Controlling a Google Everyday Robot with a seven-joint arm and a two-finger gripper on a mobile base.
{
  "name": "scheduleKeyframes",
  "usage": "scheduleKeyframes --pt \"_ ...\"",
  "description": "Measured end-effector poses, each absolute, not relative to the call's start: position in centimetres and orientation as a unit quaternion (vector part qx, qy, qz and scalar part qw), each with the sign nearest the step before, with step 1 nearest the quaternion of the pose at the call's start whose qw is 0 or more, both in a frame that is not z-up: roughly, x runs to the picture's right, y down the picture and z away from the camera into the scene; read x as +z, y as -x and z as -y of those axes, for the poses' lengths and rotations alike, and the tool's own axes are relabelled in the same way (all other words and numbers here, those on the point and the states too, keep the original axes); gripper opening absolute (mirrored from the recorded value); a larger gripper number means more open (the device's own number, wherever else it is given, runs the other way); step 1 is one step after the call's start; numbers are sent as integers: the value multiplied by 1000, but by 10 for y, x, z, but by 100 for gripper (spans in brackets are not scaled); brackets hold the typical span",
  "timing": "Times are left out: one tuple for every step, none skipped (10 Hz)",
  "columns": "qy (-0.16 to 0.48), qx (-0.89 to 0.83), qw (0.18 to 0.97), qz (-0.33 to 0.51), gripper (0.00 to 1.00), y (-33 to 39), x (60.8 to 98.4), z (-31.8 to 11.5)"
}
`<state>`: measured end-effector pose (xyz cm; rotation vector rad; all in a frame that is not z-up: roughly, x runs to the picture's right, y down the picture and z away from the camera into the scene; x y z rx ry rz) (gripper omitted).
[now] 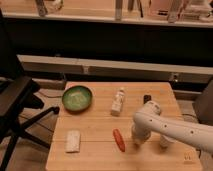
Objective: Drag the pepper across the table
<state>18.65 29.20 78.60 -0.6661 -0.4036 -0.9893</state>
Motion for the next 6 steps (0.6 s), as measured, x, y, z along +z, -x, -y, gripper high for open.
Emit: scheduleKeyframes --pt "312 -462 808 189 18 -187 786 -293" --pt "314 -462 808 189 30 -188 785 -293" --pt "311 -469 805 188 40 -187 784 -292" --pt "294 -492 797 189 52 -178 780 -285" --pt "280 -512 790 190 62 -171 773 -277" --pt "262 -538 779 190 72 -162 761 -264"
